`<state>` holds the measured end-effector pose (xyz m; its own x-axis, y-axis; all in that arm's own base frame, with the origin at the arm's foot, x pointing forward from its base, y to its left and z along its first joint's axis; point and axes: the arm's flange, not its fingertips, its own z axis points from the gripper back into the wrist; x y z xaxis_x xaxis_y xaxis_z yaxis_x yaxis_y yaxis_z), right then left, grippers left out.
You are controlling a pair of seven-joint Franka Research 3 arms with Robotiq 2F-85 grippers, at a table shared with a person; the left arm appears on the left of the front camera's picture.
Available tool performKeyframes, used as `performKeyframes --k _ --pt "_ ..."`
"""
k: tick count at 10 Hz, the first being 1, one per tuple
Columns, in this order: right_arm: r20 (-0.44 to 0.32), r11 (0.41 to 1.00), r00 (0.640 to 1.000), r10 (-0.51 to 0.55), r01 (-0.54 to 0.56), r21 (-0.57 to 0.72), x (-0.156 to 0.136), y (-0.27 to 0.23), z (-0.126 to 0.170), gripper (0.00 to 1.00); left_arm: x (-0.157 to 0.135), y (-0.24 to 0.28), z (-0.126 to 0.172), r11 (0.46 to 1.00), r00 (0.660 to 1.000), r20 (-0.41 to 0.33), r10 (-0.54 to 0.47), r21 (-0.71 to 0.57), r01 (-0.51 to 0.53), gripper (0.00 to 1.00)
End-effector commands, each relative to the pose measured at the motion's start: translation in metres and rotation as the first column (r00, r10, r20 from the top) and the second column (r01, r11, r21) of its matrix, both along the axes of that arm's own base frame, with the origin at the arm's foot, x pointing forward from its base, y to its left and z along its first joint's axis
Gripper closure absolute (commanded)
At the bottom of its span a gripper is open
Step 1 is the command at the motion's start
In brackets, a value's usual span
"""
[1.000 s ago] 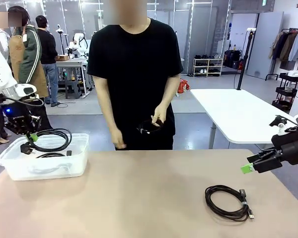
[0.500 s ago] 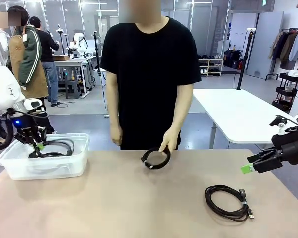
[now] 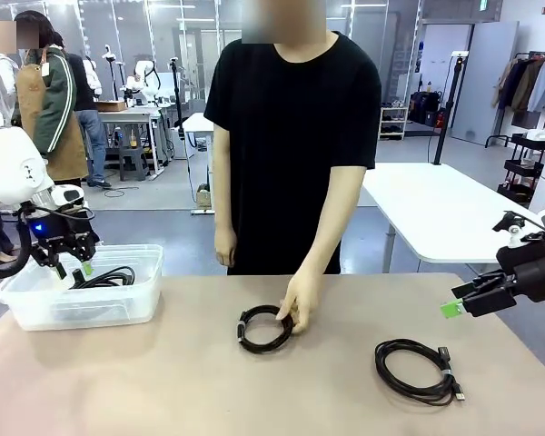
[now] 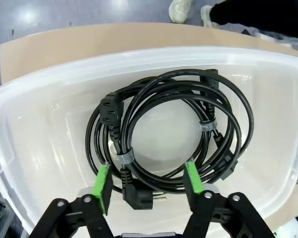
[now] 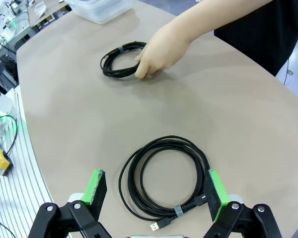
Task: Organize and store the cables.
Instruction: Place the Power Cable into the Organizing box.
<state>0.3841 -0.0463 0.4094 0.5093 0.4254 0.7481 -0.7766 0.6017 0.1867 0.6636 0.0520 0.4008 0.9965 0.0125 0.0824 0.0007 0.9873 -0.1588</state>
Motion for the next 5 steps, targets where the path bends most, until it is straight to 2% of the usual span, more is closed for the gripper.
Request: performKeyframes --k 1,2,3,4,5 --pt "-0.012 1.0 1.0 -0.025 0.025 -0.005 0.001 0.001 0.001 0.0 -0.006 0.002 0.007 1.0 1.0 0.005 -0.031 -0.008 0.031 0.0" --pt "-0.012 1.0 1.0 -0.025 0.025 -0.005 0.001 0.001 0.001 0.0 -0.009 0.002 0.008 0.999 0.999 0.001 -0.047 -0.007 0.047 0.06" --pt "-0.012 1.0 1.0 -0.025 0.025 -0.005 0.001 0.001 0.001 0.0 -0.014 0.001 0.009 0.998 0.998 0.013 -0.057 0.008 0.057 0.0" --pt "-0.012 1.0 1.0 -0.025 0.025 -0.005 0.001 0.001 0.001 0.0 -0.023 -0.002 0.01 0.998 0.998 0.023 -0.06 0.001 0.06 0.0" --pt "-0.012 1.0 1.0 -0.025 0.025 -0.005 0.001 0.001 0.001 0.0 -0.036 -0.007 0.003 0.997 0.994 0.068 -0.082 0.018 0.08 0.0"
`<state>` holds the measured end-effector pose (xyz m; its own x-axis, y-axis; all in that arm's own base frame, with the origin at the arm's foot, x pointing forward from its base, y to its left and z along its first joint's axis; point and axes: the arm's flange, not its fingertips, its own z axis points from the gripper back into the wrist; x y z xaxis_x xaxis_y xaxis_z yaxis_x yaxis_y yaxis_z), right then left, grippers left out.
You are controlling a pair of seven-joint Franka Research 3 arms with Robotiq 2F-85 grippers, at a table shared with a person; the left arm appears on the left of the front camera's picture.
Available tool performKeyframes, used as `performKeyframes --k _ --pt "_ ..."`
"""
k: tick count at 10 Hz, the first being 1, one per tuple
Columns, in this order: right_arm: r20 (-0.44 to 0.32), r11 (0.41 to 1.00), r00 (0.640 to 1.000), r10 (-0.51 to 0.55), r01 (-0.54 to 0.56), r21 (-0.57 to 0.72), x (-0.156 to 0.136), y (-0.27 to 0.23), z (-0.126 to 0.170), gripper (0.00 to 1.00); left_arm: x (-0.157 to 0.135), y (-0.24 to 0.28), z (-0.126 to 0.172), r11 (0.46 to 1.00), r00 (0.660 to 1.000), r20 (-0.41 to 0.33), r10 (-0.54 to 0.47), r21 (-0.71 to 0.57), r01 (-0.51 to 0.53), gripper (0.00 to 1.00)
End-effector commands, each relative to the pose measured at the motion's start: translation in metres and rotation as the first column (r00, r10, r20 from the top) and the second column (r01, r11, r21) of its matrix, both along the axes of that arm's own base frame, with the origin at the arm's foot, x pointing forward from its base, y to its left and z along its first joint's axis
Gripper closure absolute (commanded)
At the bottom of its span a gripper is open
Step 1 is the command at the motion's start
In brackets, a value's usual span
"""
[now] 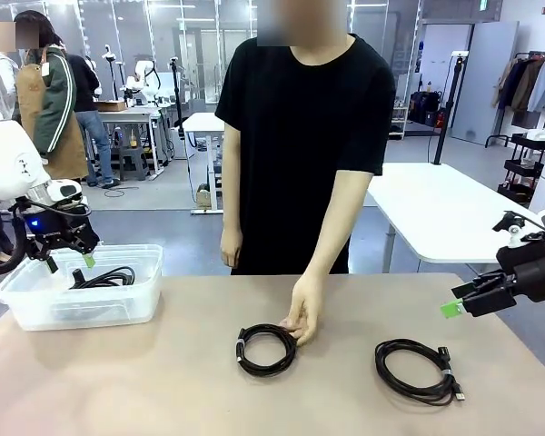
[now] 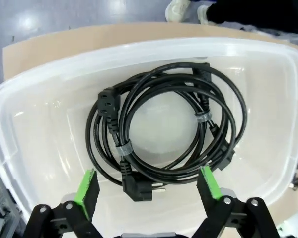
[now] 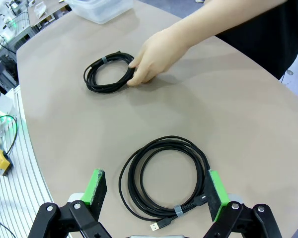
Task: Organize and store the cables.
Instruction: Place the Power Cable into the Organizing box, then place the USB Extension Cable into the Organizing box.
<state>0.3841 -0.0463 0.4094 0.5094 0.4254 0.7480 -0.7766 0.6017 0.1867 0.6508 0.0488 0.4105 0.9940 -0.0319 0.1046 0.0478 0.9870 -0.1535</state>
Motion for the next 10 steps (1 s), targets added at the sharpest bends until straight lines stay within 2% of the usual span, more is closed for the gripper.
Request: performKeyframes --k 1,10 --pt "-0.012 1.0 1.0 -0.025 0.025 -0.005 0.001 0.0012 0.0007 0.0 0.0068 0.0024 0.0002 1.0 1.0 -0.009 0.015 -0.002 -0.015 0.0" --pt "-0.012 1.0 1.0 -0.025 0.025 -0.005 0.001 0.0012 0.0007 0.0 0.0068 0.0024 0.0002 1.0 1.0 -0.009 0.015 -0.002 -0.015 0.0"
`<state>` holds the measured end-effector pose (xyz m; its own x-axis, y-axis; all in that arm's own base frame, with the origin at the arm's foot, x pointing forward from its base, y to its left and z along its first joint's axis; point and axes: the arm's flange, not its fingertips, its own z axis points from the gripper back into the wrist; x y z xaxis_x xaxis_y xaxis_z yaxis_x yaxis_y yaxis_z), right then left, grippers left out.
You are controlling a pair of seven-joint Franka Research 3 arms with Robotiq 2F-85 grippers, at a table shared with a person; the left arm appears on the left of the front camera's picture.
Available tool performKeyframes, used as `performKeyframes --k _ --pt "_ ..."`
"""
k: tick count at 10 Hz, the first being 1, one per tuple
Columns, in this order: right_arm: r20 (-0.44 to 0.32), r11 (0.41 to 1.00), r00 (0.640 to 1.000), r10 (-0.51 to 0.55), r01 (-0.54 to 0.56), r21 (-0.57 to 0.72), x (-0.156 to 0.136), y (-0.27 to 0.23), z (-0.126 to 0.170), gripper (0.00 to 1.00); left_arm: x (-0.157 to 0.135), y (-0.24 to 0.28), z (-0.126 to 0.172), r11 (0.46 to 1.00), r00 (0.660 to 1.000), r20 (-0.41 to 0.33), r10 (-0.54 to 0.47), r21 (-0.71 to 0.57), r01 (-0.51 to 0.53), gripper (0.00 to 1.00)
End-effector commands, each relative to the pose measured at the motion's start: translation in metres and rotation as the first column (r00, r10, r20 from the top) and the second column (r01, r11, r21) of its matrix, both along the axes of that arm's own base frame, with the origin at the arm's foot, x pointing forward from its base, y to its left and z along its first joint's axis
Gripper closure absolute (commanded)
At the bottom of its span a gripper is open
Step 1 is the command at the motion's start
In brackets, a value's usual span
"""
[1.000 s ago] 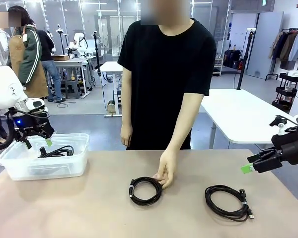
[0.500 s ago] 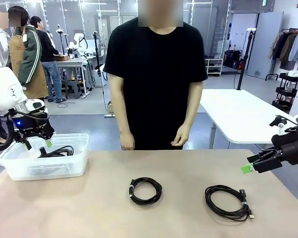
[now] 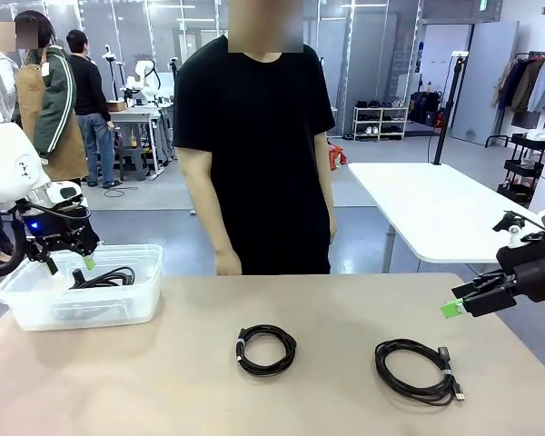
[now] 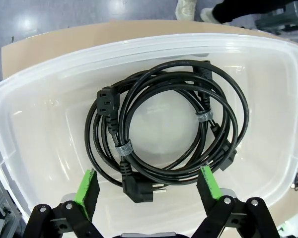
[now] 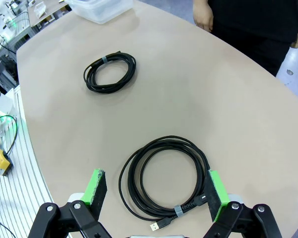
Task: Organize and store the cables.
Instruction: Place the USB Extension Cable into the Organizing box.
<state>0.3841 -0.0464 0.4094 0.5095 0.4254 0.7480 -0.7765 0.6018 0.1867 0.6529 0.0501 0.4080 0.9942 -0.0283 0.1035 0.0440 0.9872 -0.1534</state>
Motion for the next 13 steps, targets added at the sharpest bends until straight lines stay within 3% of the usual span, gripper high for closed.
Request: performKeyframes --k 1,3,5,8,11,13 --pt "-0.012 1.0 1.0 -0.025 0.025 -0.005 0.001 0.001 0.001 0.0 0.005 0.001 0.003 1.0 1.0 -0.008 0.012 -0.002 -0.012 0.0" --pt "-0.012 1.0 1.0 -0.025 0.025 -0.005 0.001 0.001 0.001 0.0 0.0 0.0 0.0 1.0 1.0 0.0 0.0 0.0 0.0 0.0" --pt "-0.012 1.0 1.0 -0.025 0.025 -0.005 0.001 0.001 0.001 0.0 -0.029 0.003 0.022 0.997 0.993 0.099 -0.067 -0.021 0.069 0.0" --pt "-0.012 1.0 1.0 -0.025 0.025 -0.005 0.001 0.001 0.001 0.0 -0.116 0.024 0.04 0.968 0.959 0.244 -0.145 -0.166 0.188 0.0" --pt "-0.012 1.0 1.0 -0.025 0.025 -0.005 0.001 0.001 0.001 0.0 -0.195 0.036 0.036 0.922 0.881 0.42 -0.216 -0.209 0.326 0.0" --pt "-0.012 1.0 1.0 -0.025 0.025 -0.005 0.001 0.001 0.001 0.0 -0.237 0.045 0.031 0.889 0.777 0.53 -0.341 -0.086 0.449 0.0"
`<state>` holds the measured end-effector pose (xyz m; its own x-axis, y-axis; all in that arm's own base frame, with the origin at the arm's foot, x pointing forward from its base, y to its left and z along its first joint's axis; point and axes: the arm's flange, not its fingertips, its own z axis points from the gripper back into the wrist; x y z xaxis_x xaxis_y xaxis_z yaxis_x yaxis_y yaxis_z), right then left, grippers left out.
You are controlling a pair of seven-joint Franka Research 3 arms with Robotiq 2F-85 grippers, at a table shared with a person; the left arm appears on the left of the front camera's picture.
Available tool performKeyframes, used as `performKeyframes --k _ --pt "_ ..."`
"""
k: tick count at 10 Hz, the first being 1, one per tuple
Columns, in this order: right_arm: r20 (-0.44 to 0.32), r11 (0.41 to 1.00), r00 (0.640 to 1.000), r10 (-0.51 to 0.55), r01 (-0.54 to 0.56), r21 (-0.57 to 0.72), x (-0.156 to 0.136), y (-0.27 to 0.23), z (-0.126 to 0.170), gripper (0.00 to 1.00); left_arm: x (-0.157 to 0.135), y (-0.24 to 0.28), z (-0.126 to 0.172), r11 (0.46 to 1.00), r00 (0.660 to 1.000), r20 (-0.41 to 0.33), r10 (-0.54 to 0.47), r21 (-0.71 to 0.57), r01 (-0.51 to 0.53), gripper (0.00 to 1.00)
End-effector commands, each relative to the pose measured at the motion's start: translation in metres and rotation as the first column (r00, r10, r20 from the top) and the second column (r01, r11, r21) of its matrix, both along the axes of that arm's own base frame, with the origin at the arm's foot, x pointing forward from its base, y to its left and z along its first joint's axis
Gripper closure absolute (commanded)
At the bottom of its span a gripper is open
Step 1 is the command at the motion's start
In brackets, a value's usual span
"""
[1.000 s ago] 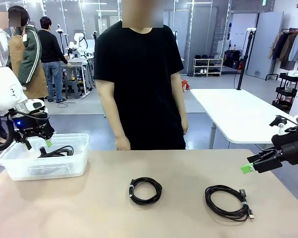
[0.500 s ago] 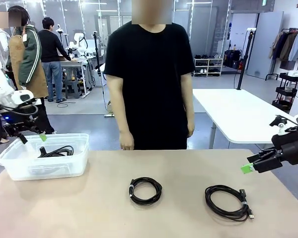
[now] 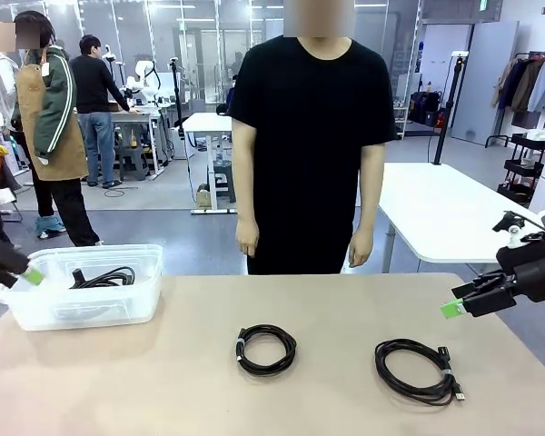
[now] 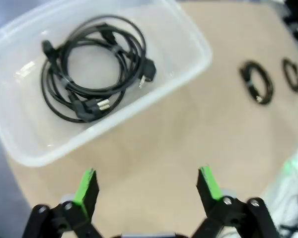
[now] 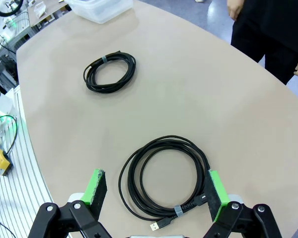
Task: Organize and store the cables.
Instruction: Place the USB Extension Cable into the Organizing box.
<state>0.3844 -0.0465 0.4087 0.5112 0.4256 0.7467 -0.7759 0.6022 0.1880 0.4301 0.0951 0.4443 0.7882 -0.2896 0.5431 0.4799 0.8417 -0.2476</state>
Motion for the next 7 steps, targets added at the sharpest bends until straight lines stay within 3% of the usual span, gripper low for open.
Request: performKeyframes --k 1,2,4,5,6,7 --pt "-0.01 1.0 1.0 -0.025 0.025 -0.004 0.001 0.001 0.001 0.0 -0.029 0.003 -0.007 0.99 0.977 0.162 -0.139 0.02 0.138 0.0" --pt "-0.01 1.0 1.0 -0.025 0.025 -0.004 0.001 0.001 0.001 0.0 -0.044 0.004 -0.008 0.986 0.962 0.217 -0.164 0.058 0.155 0.0" --pt "-0.01 1.0 1.0 -0.025 0.025 -0.004 0.001 0.001 0.001 0.0 -0.075 0.003 0.006 0.982 0.949 0.256 -0.187 0.047 0.181 0.0" --pt "-0.01 1.0 1.0 -0.025 0.025 -0.004 0.001 0.001 0.001 0.0 -0.078 0.005 0.009 0.98 0.951 0.24 -0.196 0.028 0.195 0.0" --pt "-0.01 1.0 1.0 -0.025 0.025 -0.004 0.001 0.001 0.001 0.0 -0.072 0.014 0.008 0.972 0.961 0.152 -0.231 0.069 0.223 0.0" --pt "-0.01 1.0 1.0 -0.025 0.025 -0.004 0.001 0.001 0.001 0.0 -0.068 0.006 0.011 0.981 0.954 0.232 -0.191 0.06 0.182 0.0"
